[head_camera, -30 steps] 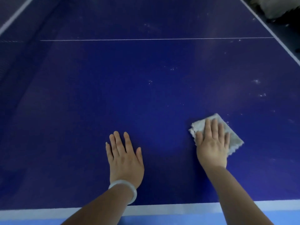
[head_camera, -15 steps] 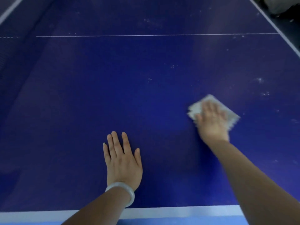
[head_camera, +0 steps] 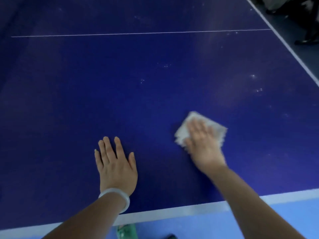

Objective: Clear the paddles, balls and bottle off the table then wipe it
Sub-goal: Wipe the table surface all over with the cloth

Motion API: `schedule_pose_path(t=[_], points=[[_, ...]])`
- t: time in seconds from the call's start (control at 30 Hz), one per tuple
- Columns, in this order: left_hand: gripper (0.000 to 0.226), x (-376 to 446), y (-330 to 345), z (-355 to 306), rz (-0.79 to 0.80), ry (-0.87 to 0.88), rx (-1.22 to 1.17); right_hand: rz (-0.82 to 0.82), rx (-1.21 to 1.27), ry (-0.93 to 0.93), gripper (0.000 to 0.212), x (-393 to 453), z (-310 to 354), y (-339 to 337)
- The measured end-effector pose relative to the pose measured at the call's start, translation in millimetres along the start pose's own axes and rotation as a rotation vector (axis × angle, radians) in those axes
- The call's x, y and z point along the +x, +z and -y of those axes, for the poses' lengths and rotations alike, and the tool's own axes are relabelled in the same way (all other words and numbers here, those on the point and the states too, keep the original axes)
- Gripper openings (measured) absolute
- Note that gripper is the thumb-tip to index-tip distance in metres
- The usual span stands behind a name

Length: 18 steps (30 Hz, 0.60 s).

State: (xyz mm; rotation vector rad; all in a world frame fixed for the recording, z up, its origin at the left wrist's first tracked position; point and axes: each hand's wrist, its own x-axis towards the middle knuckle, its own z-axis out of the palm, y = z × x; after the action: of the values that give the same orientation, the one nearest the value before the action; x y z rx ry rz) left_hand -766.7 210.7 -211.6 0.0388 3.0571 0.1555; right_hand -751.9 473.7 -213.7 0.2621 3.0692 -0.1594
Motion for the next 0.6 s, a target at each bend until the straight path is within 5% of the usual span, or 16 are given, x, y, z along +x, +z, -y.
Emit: schedule_pose_path(t=[0.1,0.17,0.23,0.4,0.6], points=[[0.071,1,-1,-2,-0.003,0.004,-0.01,-0.07,0.12,0.495,0.059,-12,-53,-11],[0.072,1,-2,-3,-0.001,0.0,-0.008,-0.1,0.146,0.643,0.059,-17,-34,-10],[0.072,1,-3,-3,0.003,0.001,-0.003,-0.12,0.14,0.592,0.058,-23,13,-7],[0.07,-1,-4,-3,0.006,0.006,-0.015,-0.028,0.093,-0.048,0.057,-82,102,9],[0.07,-1,-7,-3,0.035,0.006,-0.027,-0.061,0.128,0.244,0.06,-98,2,-5]])
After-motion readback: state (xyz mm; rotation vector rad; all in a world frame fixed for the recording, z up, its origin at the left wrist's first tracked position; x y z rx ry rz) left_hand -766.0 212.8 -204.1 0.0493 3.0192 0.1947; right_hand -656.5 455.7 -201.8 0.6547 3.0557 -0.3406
